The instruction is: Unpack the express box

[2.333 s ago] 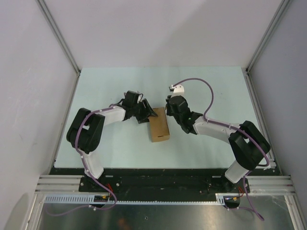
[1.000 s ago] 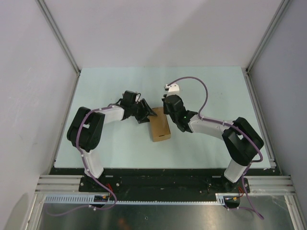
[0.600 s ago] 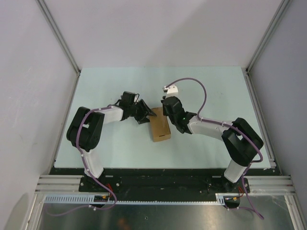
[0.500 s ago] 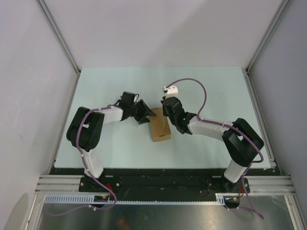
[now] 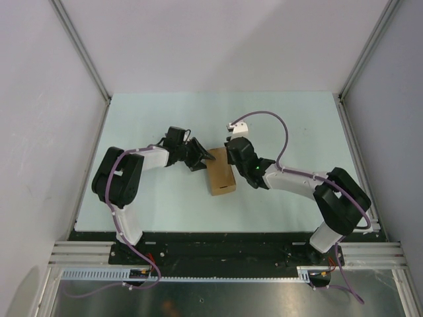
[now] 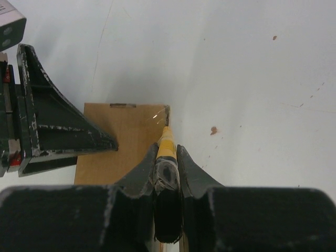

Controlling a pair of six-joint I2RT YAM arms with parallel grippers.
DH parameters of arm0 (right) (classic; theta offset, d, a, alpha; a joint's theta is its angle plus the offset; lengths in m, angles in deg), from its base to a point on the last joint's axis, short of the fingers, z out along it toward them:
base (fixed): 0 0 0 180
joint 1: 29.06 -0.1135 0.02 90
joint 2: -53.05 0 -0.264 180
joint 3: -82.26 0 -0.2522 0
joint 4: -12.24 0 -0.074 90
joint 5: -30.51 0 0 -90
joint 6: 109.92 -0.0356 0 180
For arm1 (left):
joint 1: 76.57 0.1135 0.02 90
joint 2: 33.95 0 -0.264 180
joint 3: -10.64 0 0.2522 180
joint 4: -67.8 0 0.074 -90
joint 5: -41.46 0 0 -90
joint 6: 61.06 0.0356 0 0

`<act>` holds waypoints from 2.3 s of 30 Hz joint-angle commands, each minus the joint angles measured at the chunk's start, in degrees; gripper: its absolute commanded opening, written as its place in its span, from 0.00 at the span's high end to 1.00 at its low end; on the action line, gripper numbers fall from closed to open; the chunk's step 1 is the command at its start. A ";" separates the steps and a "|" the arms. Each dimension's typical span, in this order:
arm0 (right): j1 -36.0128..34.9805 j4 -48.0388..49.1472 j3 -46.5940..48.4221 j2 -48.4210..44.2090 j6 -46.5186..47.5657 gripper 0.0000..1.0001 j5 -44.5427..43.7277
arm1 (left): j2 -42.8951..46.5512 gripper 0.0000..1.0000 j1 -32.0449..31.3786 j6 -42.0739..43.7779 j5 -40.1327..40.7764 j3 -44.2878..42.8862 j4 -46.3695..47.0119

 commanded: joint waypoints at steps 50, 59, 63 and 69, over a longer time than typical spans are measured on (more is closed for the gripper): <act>-10.30 -23.92 -9.68 -17.04 -14.49 1.00 -1.59 | -3.90 0.75 2.10 -9.05 7.85 4.10 -6.12; -13.29 -28.40 -11.97 -21.53 -20.29 1.00 -3.70 | -3.28 0.77 2.28 -10.72 9.43 4.81 -6.12; -13.55 -28.93 -13.72 -24.86 -22.14 1.00 -3.09 | -2.84 0.78 2.28 -11.07 10.57 5.07 -6.12; -13.64 -30.43 -15.05 -29.70 -22.50 1.00 -0.63 | -1.79 0.80 2.10 -10.98 12.42 5.42 -6.21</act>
